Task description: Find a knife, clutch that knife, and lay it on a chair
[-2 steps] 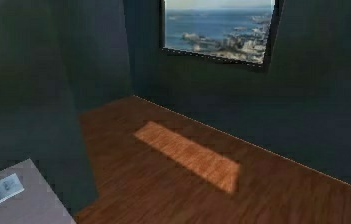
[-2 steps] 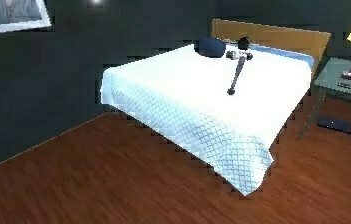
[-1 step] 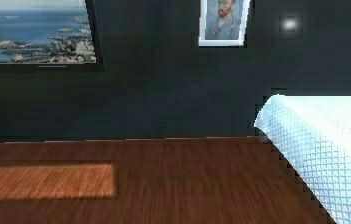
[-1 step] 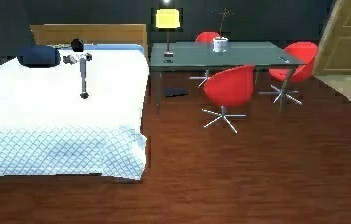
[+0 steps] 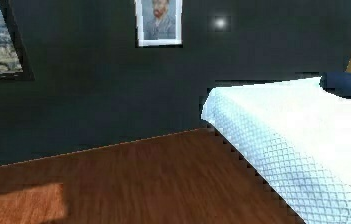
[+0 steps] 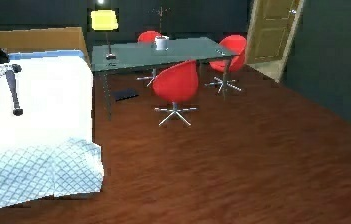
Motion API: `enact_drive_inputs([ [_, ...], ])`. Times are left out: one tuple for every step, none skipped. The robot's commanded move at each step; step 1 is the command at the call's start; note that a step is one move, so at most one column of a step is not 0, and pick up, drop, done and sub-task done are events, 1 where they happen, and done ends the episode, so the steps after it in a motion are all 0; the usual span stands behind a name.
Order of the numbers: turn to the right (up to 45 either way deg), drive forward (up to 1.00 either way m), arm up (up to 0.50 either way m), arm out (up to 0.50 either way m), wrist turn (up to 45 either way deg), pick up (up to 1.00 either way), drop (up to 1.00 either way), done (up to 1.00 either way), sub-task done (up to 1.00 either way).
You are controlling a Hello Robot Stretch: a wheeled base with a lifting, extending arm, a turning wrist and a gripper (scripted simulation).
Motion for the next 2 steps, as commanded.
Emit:
enact_drive_inputs([
  [0.0, 0.45, 0.0, 0.0, 0.0, 0.0, 0.0, 0.0, 0.0],
  [-45.0, 0.0, 0.0, 0.0, 0.0, 0.0, 0.0, 0.0, 0.0],
])
